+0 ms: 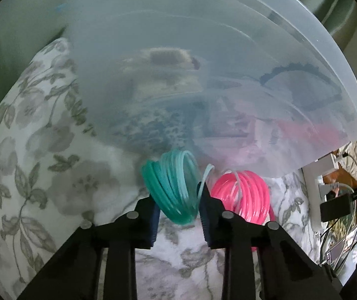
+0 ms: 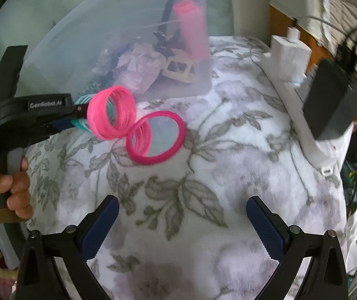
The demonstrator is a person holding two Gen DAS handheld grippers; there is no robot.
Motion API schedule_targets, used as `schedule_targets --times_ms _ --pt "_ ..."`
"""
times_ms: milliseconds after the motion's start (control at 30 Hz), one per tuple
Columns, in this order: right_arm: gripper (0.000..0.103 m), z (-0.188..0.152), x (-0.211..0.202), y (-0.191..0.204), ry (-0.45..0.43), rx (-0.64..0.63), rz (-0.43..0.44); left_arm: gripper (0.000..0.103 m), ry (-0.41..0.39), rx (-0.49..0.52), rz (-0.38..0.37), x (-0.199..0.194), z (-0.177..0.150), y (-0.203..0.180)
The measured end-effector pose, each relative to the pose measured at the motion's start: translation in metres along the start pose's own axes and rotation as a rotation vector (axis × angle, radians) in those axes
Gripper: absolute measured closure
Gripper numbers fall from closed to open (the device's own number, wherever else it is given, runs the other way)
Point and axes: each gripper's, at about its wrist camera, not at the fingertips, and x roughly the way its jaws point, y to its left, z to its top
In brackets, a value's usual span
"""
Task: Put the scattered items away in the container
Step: 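Grasp the teal and pink hair ties with the left tool while the right tool grasps the pink mirror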
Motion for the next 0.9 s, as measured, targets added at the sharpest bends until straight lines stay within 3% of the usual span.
schedule_targets --times_ms 433,900 --pt "0.000 0.035 0.038 0.038 -0.001 -0.131 -0.023 0.077 0.028 -0.180 0.027 -0.020 -0.022 0.060" --pt "0.011 0.053 0.061 0.051 -0.025 -0.180 -0.120 0.077 0.055 -0.126 -0.014 -0.009 -0.015 0.052"
